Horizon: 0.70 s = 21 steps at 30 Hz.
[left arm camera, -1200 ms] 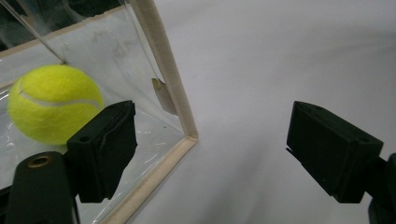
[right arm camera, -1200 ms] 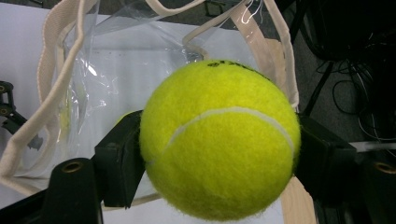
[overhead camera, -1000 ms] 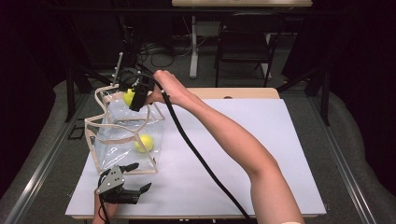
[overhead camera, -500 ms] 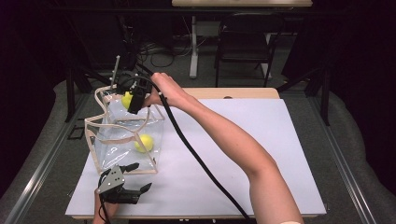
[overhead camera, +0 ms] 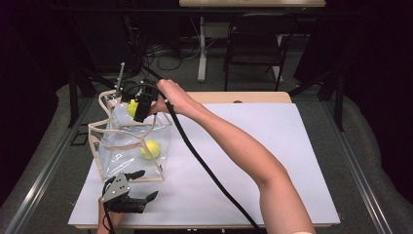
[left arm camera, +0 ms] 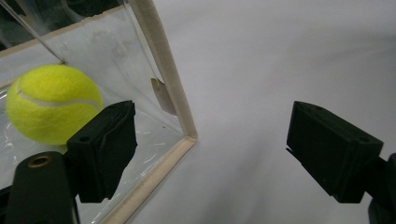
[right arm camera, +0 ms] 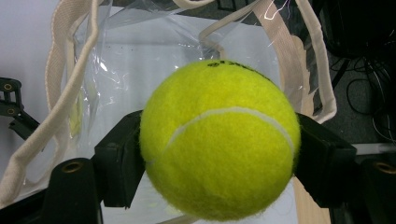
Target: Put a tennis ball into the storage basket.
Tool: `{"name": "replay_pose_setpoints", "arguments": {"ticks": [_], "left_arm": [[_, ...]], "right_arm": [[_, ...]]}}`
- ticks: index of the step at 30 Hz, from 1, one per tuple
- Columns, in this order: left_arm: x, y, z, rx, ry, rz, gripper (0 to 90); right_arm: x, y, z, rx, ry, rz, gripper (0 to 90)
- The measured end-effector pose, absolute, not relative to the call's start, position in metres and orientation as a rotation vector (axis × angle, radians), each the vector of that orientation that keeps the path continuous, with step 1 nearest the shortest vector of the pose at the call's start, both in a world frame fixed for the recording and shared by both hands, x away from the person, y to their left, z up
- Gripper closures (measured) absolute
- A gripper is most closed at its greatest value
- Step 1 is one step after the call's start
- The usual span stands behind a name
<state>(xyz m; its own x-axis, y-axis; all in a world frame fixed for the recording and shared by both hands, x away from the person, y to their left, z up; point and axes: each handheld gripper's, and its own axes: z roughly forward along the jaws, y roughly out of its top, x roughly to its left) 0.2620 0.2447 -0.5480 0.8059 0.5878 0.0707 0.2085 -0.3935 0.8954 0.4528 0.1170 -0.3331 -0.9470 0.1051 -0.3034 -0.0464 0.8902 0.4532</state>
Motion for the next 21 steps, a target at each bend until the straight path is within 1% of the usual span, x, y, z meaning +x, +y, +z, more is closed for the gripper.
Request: {"name": "replay_pose_setpoints", "arguments": {"ticks": [21], "left_arm": [[0.262,0.245,-0.548,1.966,0.594,0.471,15.8]], "right_arm": [[0.452,0.121,-0.35,0.04,2.773,0.623,25.8]]}}
